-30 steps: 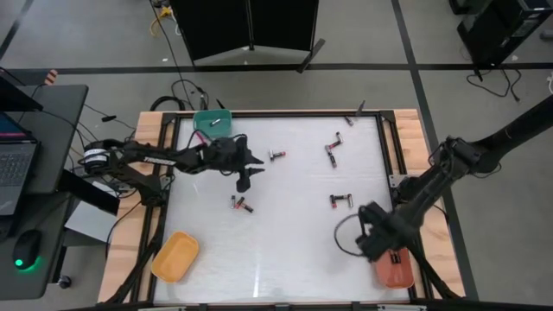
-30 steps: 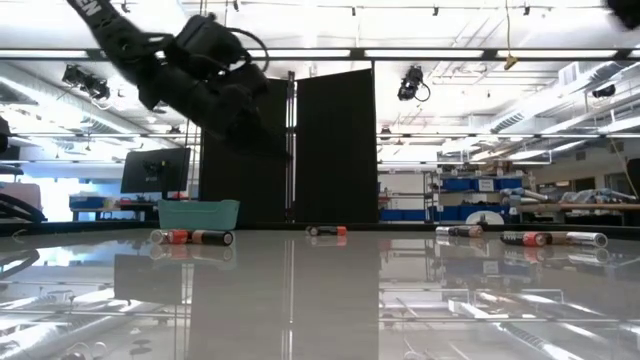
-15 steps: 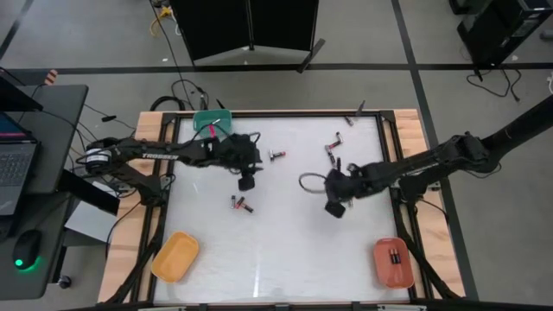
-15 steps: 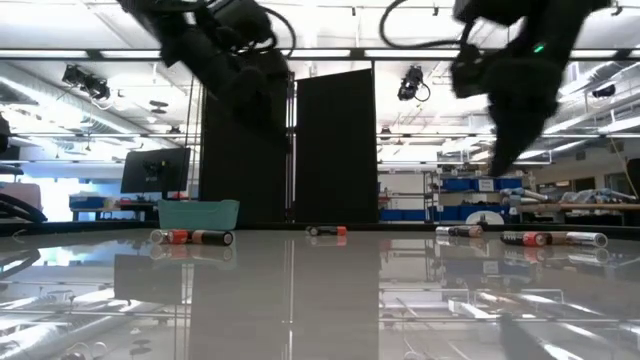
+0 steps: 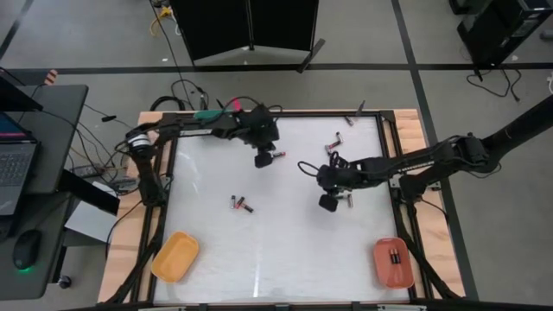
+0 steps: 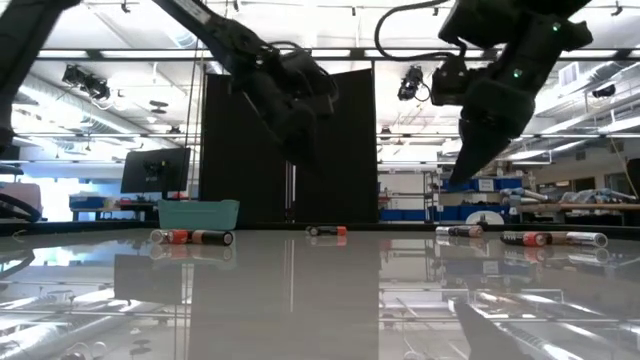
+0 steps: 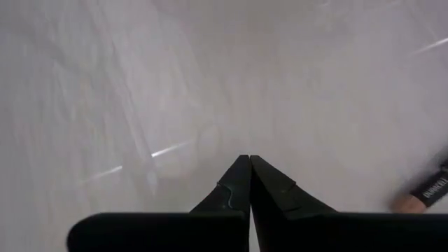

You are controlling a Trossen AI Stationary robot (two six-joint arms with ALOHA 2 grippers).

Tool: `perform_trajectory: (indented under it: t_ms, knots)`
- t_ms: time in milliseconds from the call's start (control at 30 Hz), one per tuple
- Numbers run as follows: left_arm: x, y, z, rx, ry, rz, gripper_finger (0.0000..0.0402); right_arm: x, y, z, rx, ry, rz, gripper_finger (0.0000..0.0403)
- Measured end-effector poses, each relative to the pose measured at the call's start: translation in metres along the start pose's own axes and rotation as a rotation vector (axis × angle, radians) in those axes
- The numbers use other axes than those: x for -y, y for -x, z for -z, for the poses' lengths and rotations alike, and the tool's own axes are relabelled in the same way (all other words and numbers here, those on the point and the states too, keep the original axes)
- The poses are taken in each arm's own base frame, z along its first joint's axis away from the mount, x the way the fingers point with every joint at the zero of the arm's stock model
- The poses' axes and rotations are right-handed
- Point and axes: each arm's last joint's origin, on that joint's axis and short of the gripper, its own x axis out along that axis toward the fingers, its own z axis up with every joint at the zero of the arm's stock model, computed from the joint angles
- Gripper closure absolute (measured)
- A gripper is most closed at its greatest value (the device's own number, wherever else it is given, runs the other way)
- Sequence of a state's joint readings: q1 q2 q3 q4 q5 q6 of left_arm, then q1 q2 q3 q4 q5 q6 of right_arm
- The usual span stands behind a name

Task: Sort batteries
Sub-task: Put the top center red battery into the yellow bin

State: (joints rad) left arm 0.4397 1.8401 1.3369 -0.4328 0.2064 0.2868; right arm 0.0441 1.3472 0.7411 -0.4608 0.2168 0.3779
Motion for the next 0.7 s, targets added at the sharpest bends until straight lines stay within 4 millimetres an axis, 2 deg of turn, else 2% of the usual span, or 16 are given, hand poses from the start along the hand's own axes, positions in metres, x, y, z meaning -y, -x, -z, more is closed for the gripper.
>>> perform_trajectory:
  t_ms: [167,333,533,700]
  knots:
    - [-0.009,-0.025,-0.001,-0.044,-0.008,-0.005,0.0351,0.001,-0.007,0.007,0.023,-0.007,-0.008,0.0394]
    - [-0.011,-0.042,0.003,-0.08,-0.002,-0.006,0.0301,0.002,-0.011,0.011,0.041,-0.013,-0.014,0.0391]
    - [-0.013,-0.057,0.01,-0.113,0.0,-0.032,0.0244,0.001,-0.011,0.008,0.068,-0.004,-0.015,0.0391]
    - [-0.014,-0.062,0.01,-0.103,-0.002,-0.055,0.0227,0.0,-0.011,0.007,0.087,-0.005,-0.018,0.0391]
